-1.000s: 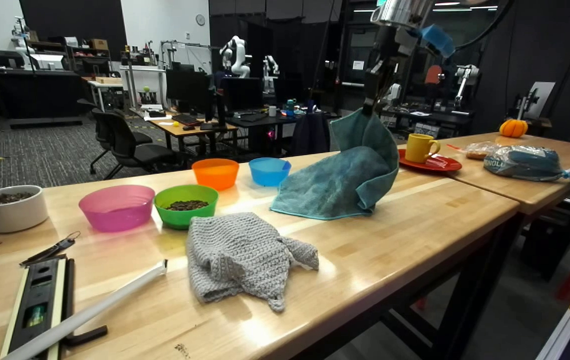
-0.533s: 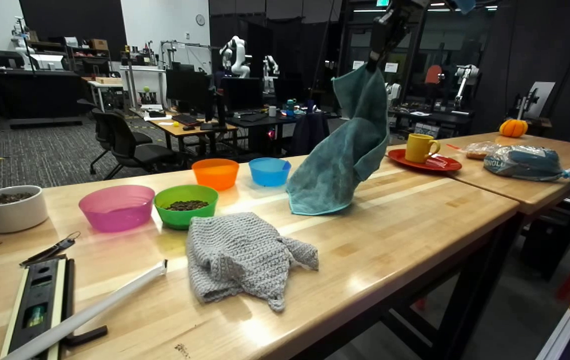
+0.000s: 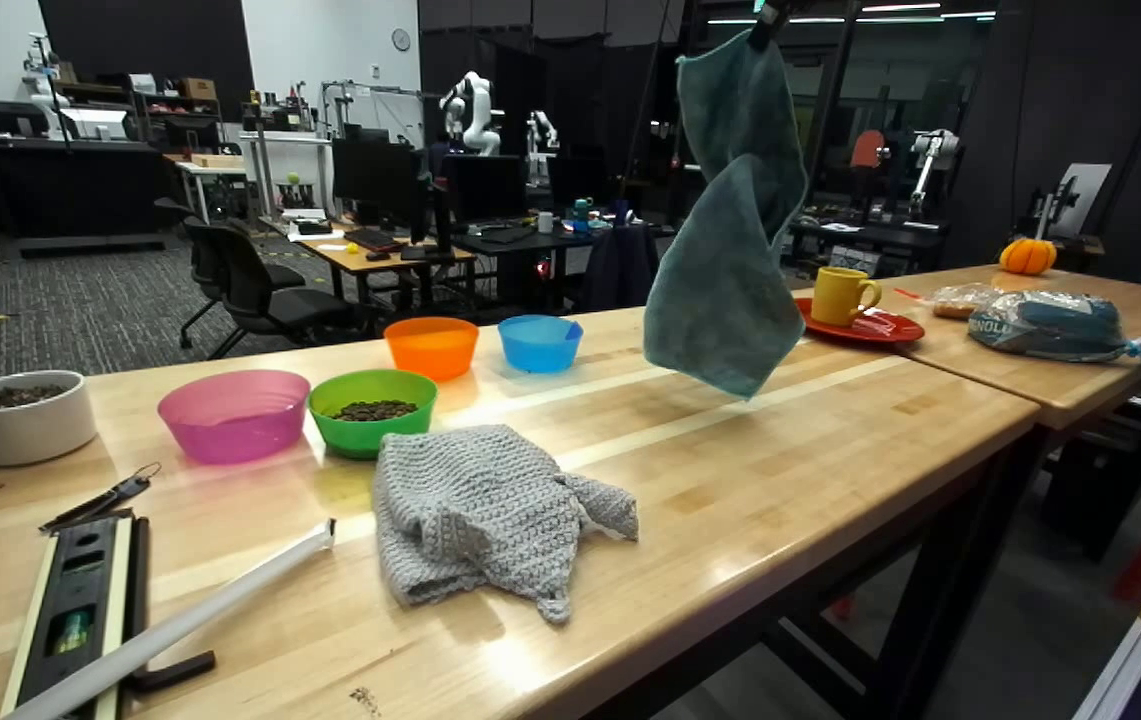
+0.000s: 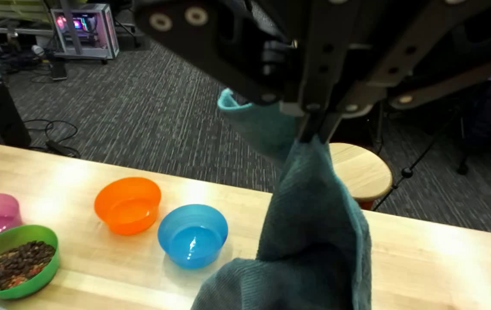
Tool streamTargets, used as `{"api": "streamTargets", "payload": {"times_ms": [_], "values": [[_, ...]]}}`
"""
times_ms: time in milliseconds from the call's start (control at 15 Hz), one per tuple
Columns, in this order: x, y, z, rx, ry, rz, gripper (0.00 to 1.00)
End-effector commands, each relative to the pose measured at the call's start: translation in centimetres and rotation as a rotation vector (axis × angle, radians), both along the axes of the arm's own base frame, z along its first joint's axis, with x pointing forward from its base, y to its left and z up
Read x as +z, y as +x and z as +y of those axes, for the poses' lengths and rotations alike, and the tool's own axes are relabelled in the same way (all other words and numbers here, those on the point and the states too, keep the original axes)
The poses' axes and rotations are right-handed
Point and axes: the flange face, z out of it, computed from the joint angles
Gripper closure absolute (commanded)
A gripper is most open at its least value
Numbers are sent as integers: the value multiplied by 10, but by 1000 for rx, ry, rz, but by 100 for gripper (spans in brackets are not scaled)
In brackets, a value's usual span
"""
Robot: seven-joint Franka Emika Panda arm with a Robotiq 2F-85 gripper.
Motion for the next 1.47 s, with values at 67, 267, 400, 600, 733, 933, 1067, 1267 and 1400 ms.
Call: {"api": "streamTargets", "payload": {"times_ms": [67,267,400,600,733,933,1067,1267,1400], "values": [[22,2,-35,-106,-49,-19,100],[22,8,-74,-213,-107,4,100],[20,13,-100,-319,-178,11,100],[19,17,-127,-357,-136,58,100],[24,20,-136,-394,-55,50,100],[35,24,-150,-526,-62,11,100],[43,25,-155,-573,-71,5,100],[54,20,-164,-588,-107,37,100],[62,14,-172,-586,-125,60,100]]}}
